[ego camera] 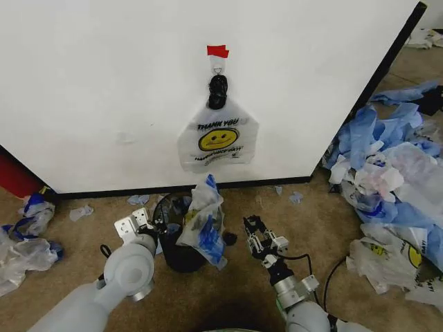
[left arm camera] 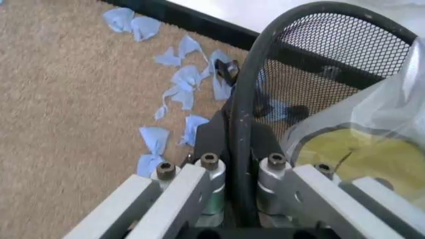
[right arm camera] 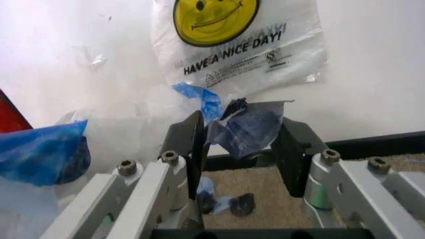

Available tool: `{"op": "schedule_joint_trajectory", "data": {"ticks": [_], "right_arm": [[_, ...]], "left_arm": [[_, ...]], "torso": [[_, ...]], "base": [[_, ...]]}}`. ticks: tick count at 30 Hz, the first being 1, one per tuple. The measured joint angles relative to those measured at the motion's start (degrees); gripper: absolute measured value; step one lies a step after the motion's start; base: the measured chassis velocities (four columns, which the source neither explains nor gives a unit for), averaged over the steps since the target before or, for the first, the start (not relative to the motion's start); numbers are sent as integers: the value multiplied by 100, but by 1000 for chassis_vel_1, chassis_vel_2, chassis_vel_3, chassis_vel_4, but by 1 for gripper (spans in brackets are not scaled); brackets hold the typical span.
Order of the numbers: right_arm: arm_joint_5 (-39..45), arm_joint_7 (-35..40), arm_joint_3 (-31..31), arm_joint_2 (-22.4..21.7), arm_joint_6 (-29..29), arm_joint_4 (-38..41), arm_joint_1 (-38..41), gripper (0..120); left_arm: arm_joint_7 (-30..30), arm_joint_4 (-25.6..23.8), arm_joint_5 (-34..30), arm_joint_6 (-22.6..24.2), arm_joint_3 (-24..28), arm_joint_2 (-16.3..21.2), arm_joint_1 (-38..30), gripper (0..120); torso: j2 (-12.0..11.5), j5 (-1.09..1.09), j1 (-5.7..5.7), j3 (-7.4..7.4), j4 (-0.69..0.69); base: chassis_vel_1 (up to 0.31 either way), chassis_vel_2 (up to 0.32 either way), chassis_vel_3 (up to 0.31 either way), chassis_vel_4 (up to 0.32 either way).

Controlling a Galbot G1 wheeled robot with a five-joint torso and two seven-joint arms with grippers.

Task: Pick up the garbage bag from the wall and place it over the trash bin.

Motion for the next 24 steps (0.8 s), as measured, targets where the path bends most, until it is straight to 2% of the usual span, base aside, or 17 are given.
{"op": "schedule_joint_trajectory", "data": {"ticks": [12, 24], "right_arm": [[-8, -6, 45, -7, 14, 0, -43, 34], [-25, -19, 75, 10, 22, 8, -55, 34]], "left_arm": [[258, 226, 283, -111, 130, -9, 5, 1], [231, 59, 454, -91, 174, 49, 186, 1]], "torso": [[0, -1, 0, 0, -1], [-1, -5, 1, 1, -2]], "base": [[0, 0, 0, 0], [0, 0, 0, 0]]}}
